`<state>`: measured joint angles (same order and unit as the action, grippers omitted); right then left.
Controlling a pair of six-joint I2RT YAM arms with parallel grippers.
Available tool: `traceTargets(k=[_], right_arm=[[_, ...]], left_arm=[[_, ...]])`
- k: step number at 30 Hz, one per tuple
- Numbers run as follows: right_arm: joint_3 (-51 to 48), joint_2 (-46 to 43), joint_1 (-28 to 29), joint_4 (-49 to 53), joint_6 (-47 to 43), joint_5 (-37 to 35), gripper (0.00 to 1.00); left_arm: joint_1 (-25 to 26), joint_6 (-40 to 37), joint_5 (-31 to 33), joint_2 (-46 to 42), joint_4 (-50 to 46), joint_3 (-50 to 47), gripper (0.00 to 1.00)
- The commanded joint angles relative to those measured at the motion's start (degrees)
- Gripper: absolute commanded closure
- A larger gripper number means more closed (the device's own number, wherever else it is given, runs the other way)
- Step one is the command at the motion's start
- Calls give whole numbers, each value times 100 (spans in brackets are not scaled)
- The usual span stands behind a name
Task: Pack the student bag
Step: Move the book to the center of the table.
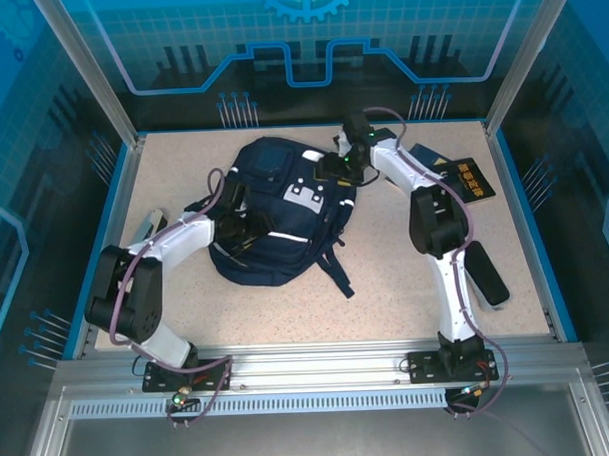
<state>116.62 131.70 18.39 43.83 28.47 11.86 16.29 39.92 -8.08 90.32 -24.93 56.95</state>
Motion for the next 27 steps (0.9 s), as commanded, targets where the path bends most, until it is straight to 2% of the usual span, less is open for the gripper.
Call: traceTargets(k=[1, 5, 11, 17, 22, 27], right_arm=[[-233, -639, -505, 560, 58, -1472, 28], [-417, -604, -920, 845, 155, -2460, 25], [62, -163, -1291, 1142, 7, -3062, 15], [926, 564, -1539, 1402, 124, -3188, 7], [1564, 1054, -1735, 1658, 367, -2936, 7], [1410, 1095, -1796, 1752, 530, -2848, 11]], left_arm=[[-13, -187, -84, -398, -739, 307, 29], [-32, -246, 133, -707, -970, 518, 21], [-47, -527, 142, -986, -1075, 550, 2], [-47, -652, 182, -1135, -1150, 521, 1], [-47, -609, 260, -1109, -1224, 532, 1], [-47, -536, 276, -1098, -1204, 475, 1]])
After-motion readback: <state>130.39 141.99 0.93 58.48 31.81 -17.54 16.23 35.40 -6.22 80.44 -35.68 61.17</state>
